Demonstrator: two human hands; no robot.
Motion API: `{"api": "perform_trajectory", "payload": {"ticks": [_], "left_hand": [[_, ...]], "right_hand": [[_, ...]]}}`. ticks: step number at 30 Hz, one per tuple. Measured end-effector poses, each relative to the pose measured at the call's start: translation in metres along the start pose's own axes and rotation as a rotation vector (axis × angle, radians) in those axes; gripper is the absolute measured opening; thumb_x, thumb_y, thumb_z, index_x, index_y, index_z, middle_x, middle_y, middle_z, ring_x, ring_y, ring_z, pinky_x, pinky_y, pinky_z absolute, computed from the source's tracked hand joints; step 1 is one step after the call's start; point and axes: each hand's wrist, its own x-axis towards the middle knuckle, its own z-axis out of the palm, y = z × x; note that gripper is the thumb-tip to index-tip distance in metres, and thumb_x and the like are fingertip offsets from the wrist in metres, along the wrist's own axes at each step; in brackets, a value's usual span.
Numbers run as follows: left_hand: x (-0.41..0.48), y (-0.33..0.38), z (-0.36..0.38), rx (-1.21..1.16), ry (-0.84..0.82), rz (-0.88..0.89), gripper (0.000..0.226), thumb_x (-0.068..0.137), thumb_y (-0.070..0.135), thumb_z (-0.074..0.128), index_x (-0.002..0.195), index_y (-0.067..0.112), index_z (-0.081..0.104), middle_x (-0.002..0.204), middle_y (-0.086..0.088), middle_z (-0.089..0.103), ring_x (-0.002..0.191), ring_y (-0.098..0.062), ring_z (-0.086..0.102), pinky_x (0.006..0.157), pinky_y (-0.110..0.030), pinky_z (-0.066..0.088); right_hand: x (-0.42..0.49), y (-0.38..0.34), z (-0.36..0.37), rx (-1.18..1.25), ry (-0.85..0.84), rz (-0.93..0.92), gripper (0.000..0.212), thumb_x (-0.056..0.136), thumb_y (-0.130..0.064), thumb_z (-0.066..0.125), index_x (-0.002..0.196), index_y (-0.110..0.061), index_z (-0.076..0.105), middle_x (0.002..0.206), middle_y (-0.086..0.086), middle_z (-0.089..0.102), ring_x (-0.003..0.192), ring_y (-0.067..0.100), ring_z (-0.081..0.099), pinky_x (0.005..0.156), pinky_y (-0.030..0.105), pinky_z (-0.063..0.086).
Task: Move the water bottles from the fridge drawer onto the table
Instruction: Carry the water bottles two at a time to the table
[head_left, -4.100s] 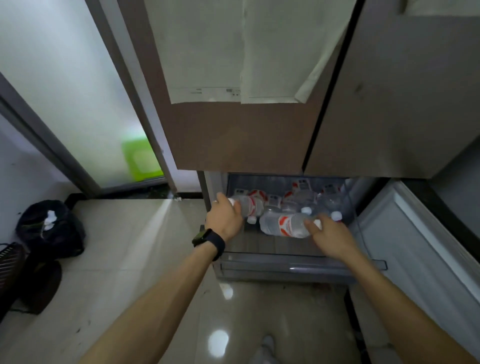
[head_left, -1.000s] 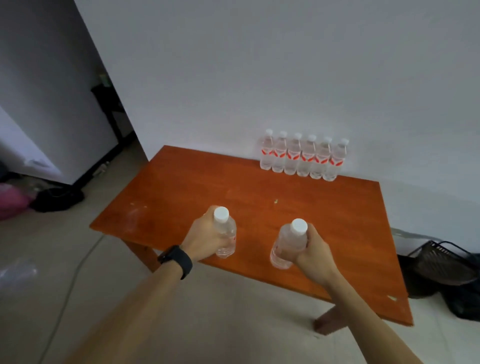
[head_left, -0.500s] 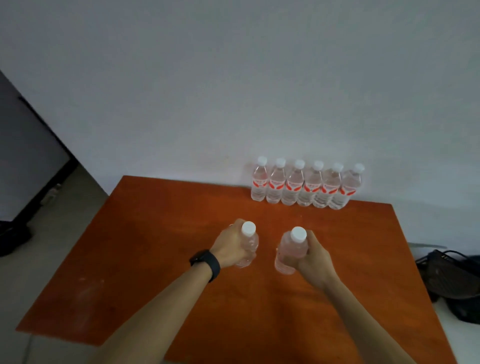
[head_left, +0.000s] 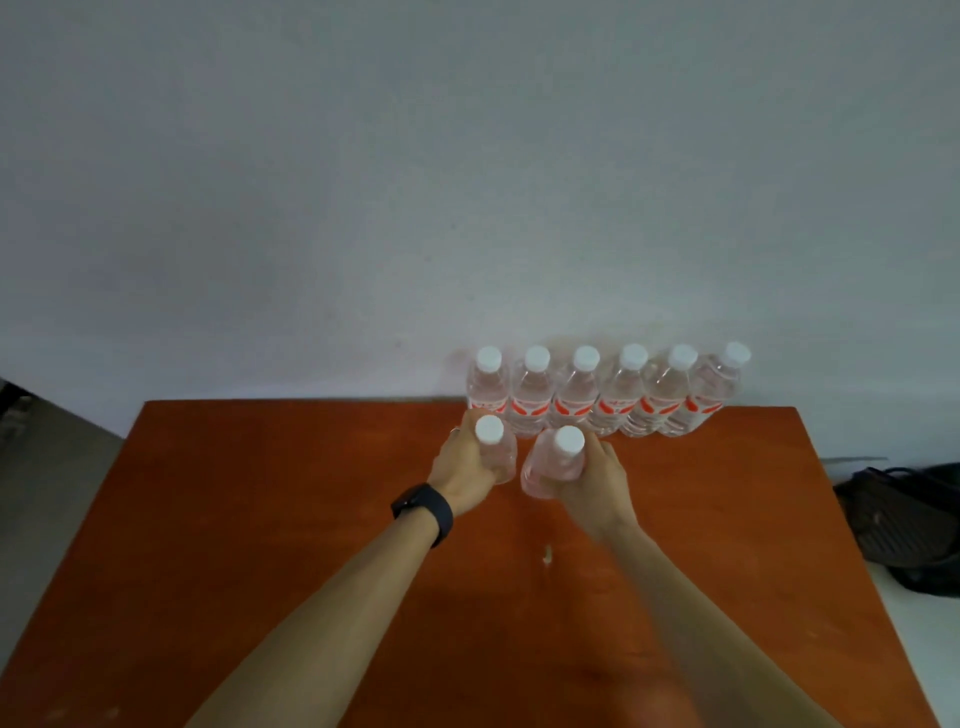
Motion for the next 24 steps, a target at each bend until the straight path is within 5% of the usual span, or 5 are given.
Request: {"api": "perform_trajectory", "payload": {"ticks": [10, 14, 17, 24], "left_hand": [[0.016, -0.007, 0.013, -0.080, 0.091, -0.077, 0.086, 0.069, 0.036, 0.087, 0.137, 0.030, 0.035, 0.130, 0.007, 0.057, 0.110, -0.017, 0.063, 0.088, -0.043, 0.059], [0.021, -0.013, 0.019, -0.064, 0.102, -0.109, 0.089, 0.072, 0.036, 0.088, 0.143, 0.023, 0.036, 0.138, -0.001, 0.050, 0.124, -0.022, 0.051, 0.101, -0.043, 0.050], [0.027, -0.013, 0.018, -0.086, 0.093, -0.090, 0.077, 0.075, 0.037, 0.087, 0.137, 0.023, 0.044, 0.133, 0.004, 0.058, 0.121, -0.020, 0.058, 0.097, -0.041, 0.054], [0.035, -0.023, 0.014, -0.078, 0.092, -0.091, 0.072, 0.079, 0.035, 0.085, 0.137, 0.019, 0.045, 0.131, 0.002, 0.063, 0.117, -0.020, 0.063, 0.093, -0.035, 0.055]], "right_hand": [[0.026, 0.007, 0.018, 0.117, -0.008, -0.051, 0.087, 0.069, -0.040, 0.087, 0.141, -0.042, 0.039, 0.137, -0.012, 0.055, 0.122, 0.016, 0.054, 0.097, 0.042, 0.050], [0.029, 0.020, 0.022, 0.053, -0.146, 0.020, 0.082, 0.077, -0.043, 0.083, 0.145, -0.029, 0.037, 0.131, -0.008, 0.061, 0.113, 0.018, 0.062, 0.085, 0.025, 0.048], [0.036, 0.020, 0.025, 0.077, -0.178, 0.018, 0.080, 0.083, -0.039, 0.079, 0.148, -0.030, 0.033, 0.131, -0.009, 0.063, 0.085, 0.004, 0.064, 0.062, 0.006, 0.043], [0.042, 0.014, 0.032, 0.096, -0.167, -0.011, 0.081, 0.085, -0.041, 0.077, 0.150, -0.031, 0.031, 0.134, -0.011, 0.062, 0.087, 0.003, 0.069, 0.063, 0.006, 0.047]]}}
